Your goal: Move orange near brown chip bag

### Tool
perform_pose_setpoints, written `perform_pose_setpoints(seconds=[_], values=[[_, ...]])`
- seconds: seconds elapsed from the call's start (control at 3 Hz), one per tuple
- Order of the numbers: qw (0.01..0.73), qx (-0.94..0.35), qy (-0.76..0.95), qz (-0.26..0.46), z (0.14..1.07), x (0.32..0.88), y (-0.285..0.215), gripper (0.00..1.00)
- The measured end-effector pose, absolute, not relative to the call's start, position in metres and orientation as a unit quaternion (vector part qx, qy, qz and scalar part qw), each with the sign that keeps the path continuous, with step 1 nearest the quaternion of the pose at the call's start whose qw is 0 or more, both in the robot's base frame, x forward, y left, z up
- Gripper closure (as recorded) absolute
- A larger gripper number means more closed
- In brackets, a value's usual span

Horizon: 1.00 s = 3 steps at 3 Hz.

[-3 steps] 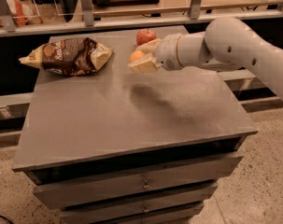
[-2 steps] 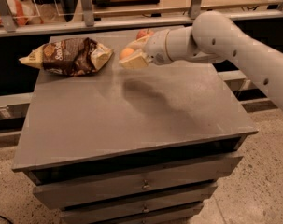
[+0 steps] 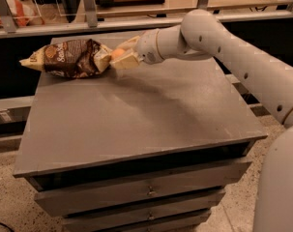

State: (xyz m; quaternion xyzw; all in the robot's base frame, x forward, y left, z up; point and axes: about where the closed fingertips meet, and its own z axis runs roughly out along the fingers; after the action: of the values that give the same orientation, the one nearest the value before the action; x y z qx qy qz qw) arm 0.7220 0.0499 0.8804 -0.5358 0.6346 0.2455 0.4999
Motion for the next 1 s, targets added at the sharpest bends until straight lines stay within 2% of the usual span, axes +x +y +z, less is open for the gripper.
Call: perform_pose_setpoints(seconds=[1.0], values=[[0.479, -0.54, 0.64, 0.264, 0.853, 0.726, 0.07, 1.0]])
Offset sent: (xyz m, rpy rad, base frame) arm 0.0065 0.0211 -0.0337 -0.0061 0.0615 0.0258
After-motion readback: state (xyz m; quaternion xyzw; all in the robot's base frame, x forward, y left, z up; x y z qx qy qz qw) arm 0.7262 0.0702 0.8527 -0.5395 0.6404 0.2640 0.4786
